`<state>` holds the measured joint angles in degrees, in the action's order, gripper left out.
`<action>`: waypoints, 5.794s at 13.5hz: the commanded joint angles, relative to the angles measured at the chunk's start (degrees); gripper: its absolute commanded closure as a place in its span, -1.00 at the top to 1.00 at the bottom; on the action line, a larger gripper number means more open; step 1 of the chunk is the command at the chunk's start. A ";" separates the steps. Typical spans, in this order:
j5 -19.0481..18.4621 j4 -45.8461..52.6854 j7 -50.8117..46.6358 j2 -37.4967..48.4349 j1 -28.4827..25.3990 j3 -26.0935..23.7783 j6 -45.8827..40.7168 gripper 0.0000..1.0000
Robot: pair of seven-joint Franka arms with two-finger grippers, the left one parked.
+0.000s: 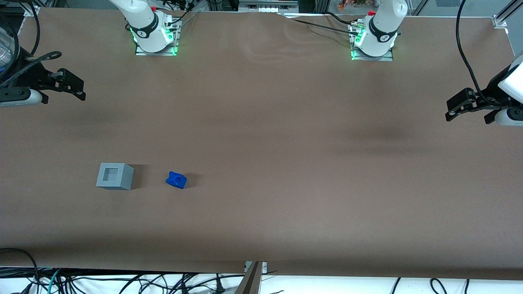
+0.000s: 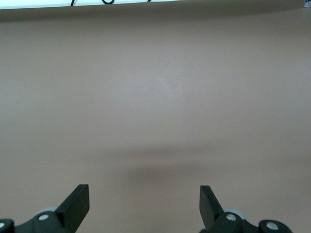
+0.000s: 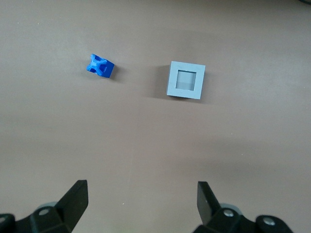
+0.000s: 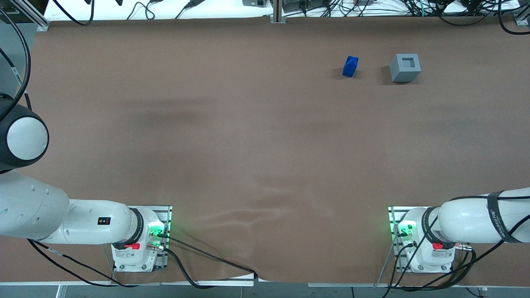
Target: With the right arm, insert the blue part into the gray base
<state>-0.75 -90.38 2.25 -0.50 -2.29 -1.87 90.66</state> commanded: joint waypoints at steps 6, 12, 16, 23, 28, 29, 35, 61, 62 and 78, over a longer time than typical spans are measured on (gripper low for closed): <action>-0.57 -1.29 0.30 0.94 0.26 -0.15 0.04 0.99; -0.57 -1.29 0.30 0.94 0.26 -0.15 0.04 0.99; -0.66 -1.29 0.39 0.94 0.26 -0.06 0.04 0.99; -0.66 -1.38 0.04 0.85 0.26 -0.06 0.13 0.98; -0.57 -1.82 -0.32 0.85 0.26 -0.06 0.39 0.99; -0.57 -1.82 -0.32 0.85 0.26 -0.15 0.48 0.99; 0.48 -4.19 -22.96 -13.97 -0.61 -2.79 18.02 0.98; 1.54 -4.11 -15.76 -24.31 -1.86 -4.63 29.51 -0.95; 1.54 -4.37 -9.43 -22.98 0.07 -4.37 28.53 -0.95; 1.19 -5.42 4.26 -28.68 7.03 0.29 35.11 -0.93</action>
<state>0.36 -94.88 8.31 -29.66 4.46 -1.29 125.41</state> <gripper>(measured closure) 0.498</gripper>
